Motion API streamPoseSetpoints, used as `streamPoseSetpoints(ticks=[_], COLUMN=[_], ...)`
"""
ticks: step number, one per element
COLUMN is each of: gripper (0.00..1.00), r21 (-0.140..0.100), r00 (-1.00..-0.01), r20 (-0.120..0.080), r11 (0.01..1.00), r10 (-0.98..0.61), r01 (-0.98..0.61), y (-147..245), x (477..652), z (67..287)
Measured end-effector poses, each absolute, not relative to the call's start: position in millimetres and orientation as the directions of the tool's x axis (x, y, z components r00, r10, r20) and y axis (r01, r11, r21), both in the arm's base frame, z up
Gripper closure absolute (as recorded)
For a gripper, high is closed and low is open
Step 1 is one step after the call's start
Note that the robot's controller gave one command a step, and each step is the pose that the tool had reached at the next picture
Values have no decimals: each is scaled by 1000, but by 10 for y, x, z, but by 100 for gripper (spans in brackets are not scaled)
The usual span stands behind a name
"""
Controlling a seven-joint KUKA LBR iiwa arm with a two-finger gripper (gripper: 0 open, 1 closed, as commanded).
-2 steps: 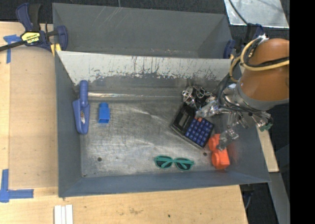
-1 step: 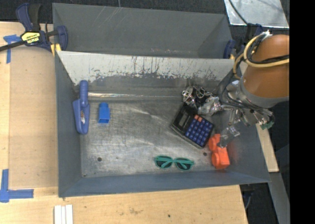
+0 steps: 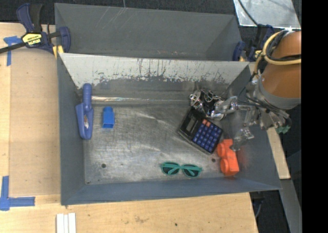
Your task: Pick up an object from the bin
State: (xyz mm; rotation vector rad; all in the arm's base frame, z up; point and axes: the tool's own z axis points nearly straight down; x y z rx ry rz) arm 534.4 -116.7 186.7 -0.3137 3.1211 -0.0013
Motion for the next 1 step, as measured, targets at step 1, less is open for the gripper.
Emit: streamPoseSetpoints(ticks=[1], gripper=[0], r21=[-5], r00=[-874], r20=[-6], r11=[874], r10=[-485], r01=[-485], y=[-1398], x=[5222], z=[1527])
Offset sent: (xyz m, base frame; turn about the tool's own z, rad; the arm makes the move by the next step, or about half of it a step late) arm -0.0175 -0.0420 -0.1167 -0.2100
